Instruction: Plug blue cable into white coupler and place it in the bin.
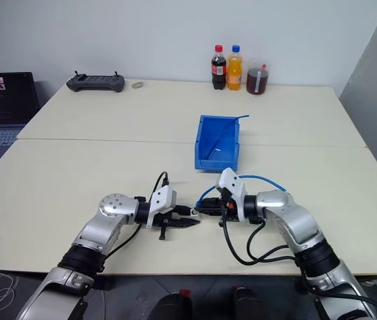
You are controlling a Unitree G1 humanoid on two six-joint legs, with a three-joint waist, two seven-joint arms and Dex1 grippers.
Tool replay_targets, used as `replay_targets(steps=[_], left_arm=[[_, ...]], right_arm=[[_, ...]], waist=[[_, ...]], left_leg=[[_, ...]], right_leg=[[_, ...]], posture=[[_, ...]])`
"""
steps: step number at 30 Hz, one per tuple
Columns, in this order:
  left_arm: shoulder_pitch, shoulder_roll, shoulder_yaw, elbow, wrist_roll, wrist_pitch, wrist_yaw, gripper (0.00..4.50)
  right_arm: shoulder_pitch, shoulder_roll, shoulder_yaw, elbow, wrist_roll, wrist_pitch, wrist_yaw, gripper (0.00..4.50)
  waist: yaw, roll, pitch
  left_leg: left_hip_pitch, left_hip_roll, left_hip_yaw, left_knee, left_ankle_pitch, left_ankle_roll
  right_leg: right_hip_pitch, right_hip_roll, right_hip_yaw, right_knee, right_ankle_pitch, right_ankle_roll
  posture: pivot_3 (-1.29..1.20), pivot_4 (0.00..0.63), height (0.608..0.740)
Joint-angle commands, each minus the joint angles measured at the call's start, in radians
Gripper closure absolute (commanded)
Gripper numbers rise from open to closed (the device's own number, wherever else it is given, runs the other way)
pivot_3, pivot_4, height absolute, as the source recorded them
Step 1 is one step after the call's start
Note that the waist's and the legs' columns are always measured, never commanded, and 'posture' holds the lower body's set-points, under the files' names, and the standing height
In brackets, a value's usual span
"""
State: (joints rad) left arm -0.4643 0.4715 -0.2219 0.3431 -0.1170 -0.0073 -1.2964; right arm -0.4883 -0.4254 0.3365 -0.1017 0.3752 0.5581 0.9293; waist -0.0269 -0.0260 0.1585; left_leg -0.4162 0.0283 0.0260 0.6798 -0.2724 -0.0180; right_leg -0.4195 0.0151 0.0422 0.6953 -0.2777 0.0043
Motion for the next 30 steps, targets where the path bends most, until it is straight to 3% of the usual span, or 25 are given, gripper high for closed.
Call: replay_targets(steps=[1, 30], left_arm=[[-0.018, 0.01, 0.011, -0.03, -0.021, -0.001, 0.0, 3.72], [0.026, 0.021, 0.005, -0.085, -0.025, 0.0, 0.016, 3.72]], right_arm=[[-0.01, 0.006, 0.004, 0.004, -0.018, -0.032, 0.02, 4.3], [-0.025, 0.022, 0.023, 0.091, -0.099, -0.104, 0.064, 4.3]], waist=[[0.0, 0.0, 0.0], [-0.001, 0.0, 0.0]], left_leg=[[0.0, 0.0, 0.0, 0.0, 0.0, 0.0], [0.001, 0.0, 0.0, 0.0, 0.0, 0.0]], right_leg=[[0.0, 0.0, 0.0, 0.0, 0.0, 0.0], [0.0, 0.0, 0.0, 0.001, 0.0, 0.0]], posture=[[0.0, 0.15, 0.74], [0.0, 0.15, 0.74]])
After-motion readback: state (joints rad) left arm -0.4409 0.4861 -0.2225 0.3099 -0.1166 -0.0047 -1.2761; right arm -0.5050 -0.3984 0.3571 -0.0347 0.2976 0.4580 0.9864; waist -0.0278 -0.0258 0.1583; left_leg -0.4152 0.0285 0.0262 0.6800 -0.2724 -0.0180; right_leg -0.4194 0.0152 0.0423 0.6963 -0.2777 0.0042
